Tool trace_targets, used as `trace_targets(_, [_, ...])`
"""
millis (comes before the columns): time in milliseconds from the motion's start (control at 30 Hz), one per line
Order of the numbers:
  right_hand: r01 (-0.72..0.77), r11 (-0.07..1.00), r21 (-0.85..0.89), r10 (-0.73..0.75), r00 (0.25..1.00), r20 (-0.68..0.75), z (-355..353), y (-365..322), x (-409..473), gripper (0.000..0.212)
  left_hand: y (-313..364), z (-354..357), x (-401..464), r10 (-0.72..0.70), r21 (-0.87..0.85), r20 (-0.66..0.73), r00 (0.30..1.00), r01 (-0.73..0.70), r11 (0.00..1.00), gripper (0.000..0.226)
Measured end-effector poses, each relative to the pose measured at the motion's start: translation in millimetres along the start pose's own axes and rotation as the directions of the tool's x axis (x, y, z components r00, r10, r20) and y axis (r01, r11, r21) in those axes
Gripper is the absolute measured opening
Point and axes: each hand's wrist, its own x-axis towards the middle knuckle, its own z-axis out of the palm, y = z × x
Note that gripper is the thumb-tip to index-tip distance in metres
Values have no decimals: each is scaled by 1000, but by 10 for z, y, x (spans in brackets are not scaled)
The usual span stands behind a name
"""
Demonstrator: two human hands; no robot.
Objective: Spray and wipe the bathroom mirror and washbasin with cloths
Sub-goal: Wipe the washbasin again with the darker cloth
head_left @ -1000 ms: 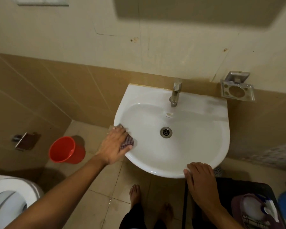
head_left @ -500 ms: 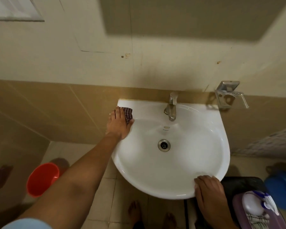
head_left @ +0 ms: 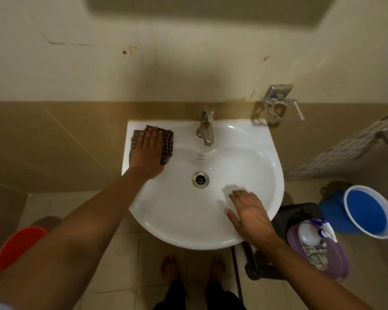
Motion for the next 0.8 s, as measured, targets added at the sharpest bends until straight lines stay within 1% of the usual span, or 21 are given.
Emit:
trace_targets(100, [45, 999, -21, -44, 999, 28, -2, -11, 262, 63, 21, 99, -257, 11, 31, 4, 1000, -11, 999, 86])
trace_targets(200, [52, 999, 14, -54, 992, 117, 8, 45, 403, 75, 130, 160, -610, 19, 73, 105, 994, -26, 997, 88])
trace_targets(233, [67, 997, 25, -70, 986, 149, 22, 72, 414, 79, 179, 195, -719, 24, 105, 152, 988, -41, 994, 86])
trace_targets(300, [104, 994, 40, -109, 979, 170, 65, 132, 391, 80, 343, 221, -870, -32, 157, 339, 940, -23, 987, 77])
trace_targets(333, [114, 992, 46, -121, 977, 177, 86, 170, 364, 79, 438, 196, -924, -71, 148, 409, 910, 11, 989, 76])
trace_targets(400, [117, 990, 78, -130, 974, 184, 119, 226, 317, 78, 621, 141, -1026, -119, 102, 488, 865, 79, 992, 78])
trace_targets(500, [152, 978, 142, -169, 978, 118, 137, 250, 293, 67, 1025, 125, -1223, -89, 11, 587, 805, 102, 995, 86])
trace_targets(567, [199, 966, 163, -202, 979, 1, 144, 315, 284, 54, 1427, 103, -1310, -17, -86, 634, 773, 92, 992, 92])
trace_targets(633, [218, 963, 158, -207, 975, -85, 134, 437, 269, 44, 1819, 57, -1289, 74, -206, 673, 736, 91, 974, 101])
trace_targets(667, [214, 966, 144, -202, 975, -96, 126, 519, 265, 41, 1972, 46, -1259, 108, -256, 679, 726, 96, 962, 101])
trace_targets(700, [205, 970, 131, -194, 977, -91, 115, 607, 262, 39, 2069, 60, -1221, 135, -301, 676, 725, 104, 948, 97])
trace_targets(733, [199, 973, 121, -189, 978, -88, 112, 688, 262, 36, 2083, 76, -1198, 157, -340, 653, 741, 102, 935, 91])
trace_targets(767, [201, 973, 115, -191, 977, -92, 106, 751, 264, 34, 2014, 108, -1191, 173, -358, 607, 775, 72, 931, 86])
trace_targets(800, [214, 970, 112, -203, 974, -101, 107, 808, 269, 31, 1877, 149, -1192, 170, -333, 560, 811, 33, 942, 86])
